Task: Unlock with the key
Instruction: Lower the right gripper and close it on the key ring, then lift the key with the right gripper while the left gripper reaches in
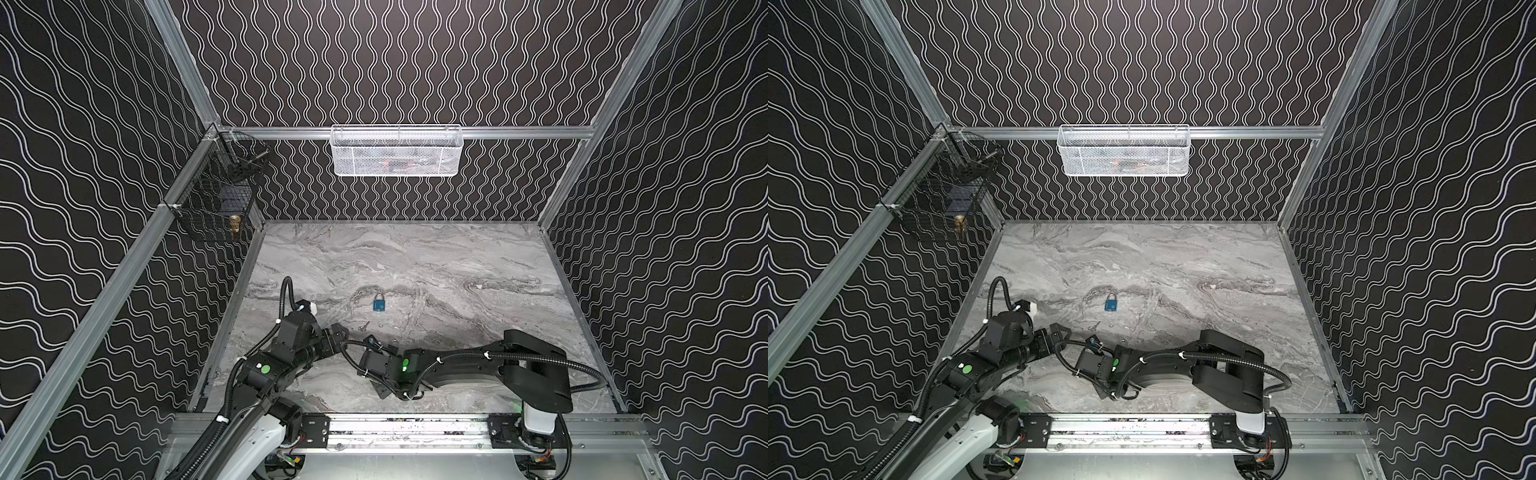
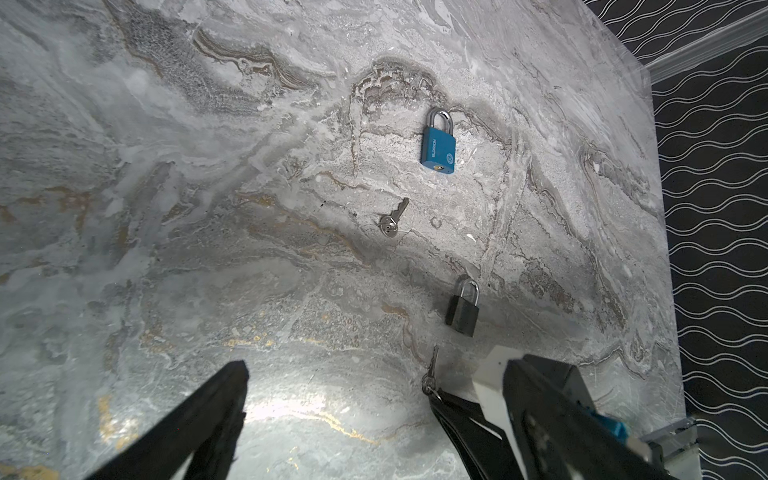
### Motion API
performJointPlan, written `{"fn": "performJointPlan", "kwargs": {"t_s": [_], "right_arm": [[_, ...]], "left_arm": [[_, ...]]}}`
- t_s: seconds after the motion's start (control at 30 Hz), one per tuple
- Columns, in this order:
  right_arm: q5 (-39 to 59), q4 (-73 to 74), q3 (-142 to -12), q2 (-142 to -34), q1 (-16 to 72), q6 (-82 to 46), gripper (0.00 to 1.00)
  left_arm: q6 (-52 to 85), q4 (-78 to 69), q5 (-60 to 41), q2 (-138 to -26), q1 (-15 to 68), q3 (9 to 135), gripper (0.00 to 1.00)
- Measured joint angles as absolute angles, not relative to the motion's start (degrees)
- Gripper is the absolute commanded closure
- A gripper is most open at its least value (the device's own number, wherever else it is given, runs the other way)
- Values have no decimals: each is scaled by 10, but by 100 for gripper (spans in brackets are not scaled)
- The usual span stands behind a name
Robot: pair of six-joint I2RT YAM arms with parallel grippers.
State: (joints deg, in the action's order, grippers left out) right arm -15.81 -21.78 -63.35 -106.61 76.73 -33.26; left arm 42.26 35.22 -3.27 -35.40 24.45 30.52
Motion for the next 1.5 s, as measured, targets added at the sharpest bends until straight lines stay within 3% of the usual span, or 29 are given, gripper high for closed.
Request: {"fn": "performJointPlan", "kwargs": {"t_s": [0.3, 1.2, 1.5], "right_arm": [[-159, -214, -609, -1040, 767, -339, 100], [-62, -104, -495, -786, 658, -310, 100], [-53, -105, -509, -752, 647, -311, 100]], "left_arm": [[434, 349, -44, -352, 244, 302, 1], [501, 252, -158, -363, 244, 330, 2], [562, 174, -203, -382, 244, 314, 3]]}}
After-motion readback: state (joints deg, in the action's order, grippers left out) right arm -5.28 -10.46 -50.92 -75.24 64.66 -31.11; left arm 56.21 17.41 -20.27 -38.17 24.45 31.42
